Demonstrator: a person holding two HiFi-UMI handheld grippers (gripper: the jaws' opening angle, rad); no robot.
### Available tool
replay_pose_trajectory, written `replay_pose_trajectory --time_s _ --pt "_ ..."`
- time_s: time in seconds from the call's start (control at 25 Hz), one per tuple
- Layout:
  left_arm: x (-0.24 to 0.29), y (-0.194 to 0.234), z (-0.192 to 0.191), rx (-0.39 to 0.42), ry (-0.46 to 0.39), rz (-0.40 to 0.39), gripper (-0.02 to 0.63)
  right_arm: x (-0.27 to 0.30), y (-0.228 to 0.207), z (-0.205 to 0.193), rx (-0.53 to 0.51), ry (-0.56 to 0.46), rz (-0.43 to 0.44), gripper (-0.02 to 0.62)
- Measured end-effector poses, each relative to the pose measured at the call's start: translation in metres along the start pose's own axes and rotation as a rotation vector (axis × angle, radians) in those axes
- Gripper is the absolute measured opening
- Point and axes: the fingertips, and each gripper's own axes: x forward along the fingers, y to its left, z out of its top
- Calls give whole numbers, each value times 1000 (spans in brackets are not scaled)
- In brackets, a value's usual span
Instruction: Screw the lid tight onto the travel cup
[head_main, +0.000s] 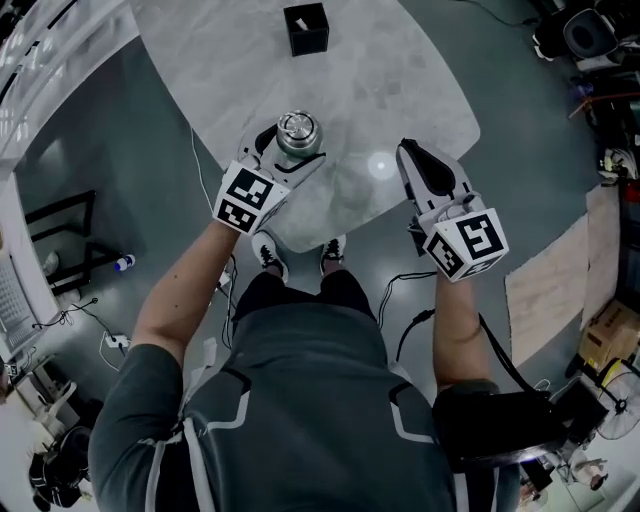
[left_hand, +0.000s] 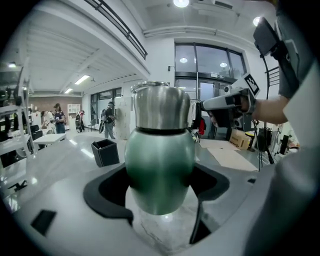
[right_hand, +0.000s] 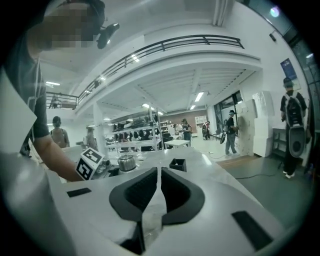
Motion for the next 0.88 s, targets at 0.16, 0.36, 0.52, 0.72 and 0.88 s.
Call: replay_pose_trajectory --time_s 0.16,0.36,0.52,0.72,0.88 --pt "19 22 -24 -41 6 17 374 26 -15 -20 39 23 -29 43" --pt "52 34 -48 -50 20 20 374 45 -24 -51 44 42 -28 42" --pt "70 42 -70 -57 40 40 374 51 -35 -78 62 59 -40 41" --pt "88 50 -88 -41 54 52 374 62 -41 -105 83 79 -41 42" --pt "97 50 -96 -27 51 54 374 67 -47 -115 85 74 -41 43"
